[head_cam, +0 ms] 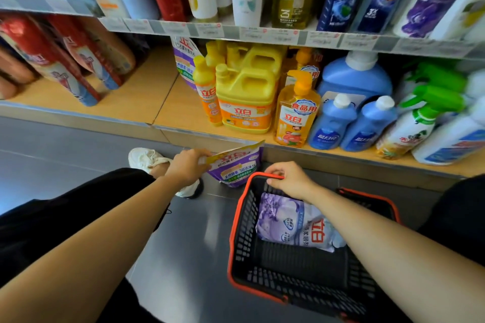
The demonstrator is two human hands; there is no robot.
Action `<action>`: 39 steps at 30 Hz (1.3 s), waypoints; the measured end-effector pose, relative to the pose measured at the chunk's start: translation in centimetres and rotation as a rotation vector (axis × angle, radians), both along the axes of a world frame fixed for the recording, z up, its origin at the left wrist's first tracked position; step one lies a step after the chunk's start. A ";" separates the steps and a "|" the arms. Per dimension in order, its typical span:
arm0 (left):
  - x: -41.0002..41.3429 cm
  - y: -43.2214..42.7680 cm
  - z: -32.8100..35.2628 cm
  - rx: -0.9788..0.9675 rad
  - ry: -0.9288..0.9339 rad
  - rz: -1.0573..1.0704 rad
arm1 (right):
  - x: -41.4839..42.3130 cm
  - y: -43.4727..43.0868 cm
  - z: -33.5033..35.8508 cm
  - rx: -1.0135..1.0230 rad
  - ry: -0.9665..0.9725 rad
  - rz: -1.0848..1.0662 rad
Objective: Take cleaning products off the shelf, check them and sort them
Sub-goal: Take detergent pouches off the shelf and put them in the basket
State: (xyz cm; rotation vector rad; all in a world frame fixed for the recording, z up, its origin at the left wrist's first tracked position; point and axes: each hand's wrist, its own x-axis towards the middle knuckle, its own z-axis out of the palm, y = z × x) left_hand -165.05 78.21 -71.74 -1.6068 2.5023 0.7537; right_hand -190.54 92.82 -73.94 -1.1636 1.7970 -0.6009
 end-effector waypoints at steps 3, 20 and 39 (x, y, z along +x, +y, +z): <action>-0.4 -0.1 0.1 0.008 0.154 0.144 | 0.0 0.1 0.2 0.014 0.019 0.043; 1.2 -6.9 1.3 0.093 0.640 0.492 | 3.6 -8.4 11.0 -0.570 0.549 0.179; -8.3 -21.1 7.2 -0.141 0.876 0.561 | 3.2 -21.0 13.4 -0.677 0.848 0.428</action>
